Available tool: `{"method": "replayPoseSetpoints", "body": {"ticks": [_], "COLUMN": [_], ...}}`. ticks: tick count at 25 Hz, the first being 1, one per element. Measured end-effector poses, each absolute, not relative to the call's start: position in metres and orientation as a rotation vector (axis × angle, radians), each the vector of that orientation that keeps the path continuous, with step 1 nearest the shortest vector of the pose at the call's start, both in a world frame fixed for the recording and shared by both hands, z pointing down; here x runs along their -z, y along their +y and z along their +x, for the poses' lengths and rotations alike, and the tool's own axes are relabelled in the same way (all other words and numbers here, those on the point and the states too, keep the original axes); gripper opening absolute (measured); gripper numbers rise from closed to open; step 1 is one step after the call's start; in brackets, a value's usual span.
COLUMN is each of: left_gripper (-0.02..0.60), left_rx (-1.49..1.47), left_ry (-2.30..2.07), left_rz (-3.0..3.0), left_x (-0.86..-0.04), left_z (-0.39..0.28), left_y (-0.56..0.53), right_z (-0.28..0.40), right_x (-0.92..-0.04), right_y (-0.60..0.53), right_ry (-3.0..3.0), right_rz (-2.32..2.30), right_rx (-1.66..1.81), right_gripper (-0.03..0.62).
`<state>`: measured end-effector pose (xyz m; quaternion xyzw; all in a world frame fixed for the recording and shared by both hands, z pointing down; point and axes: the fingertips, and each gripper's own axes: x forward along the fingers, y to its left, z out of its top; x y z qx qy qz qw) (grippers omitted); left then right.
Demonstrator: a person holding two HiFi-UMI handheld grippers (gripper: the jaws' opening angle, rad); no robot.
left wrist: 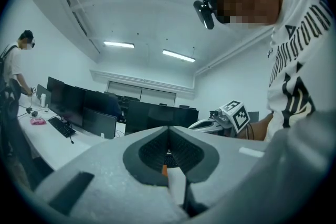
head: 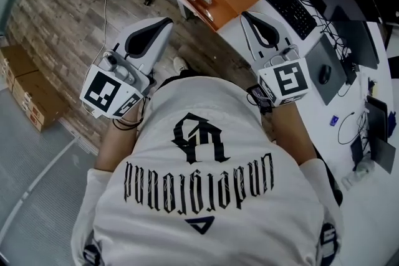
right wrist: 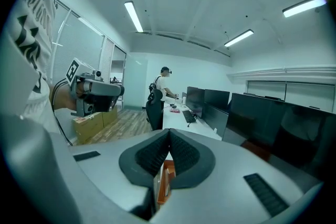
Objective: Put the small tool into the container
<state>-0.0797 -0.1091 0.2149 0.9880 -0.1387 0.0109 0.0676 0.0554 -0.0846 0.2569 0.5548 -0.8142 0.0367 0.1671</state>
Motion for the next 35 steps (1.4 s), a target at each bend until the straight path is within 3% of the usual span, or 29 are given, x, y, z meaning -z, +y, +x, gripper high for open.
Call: {"method": "replayPoseSetpoints", "body": {"ticks": [17,35], "left_gripper": [0.014,0.014], "left_rx": [-0.076,-0.14], "left_ry": [-0.513,-0.479], "left_rz": [2.966,2.954], "left_x": [-0.226,-0.23], "left_z": [0.001,-0.071], "left_y": [0.068,0.176], "right_z": [0.117,0.056], "right_x": [-0.264,-0.266], "right_y": [0.09,0.196], "right_ry": [-2.447,-2.445], "right_rz": [1.434,1.487], "right_rx": [-0.082,-0.142], "right_gripper": [0.012,0.012]}}
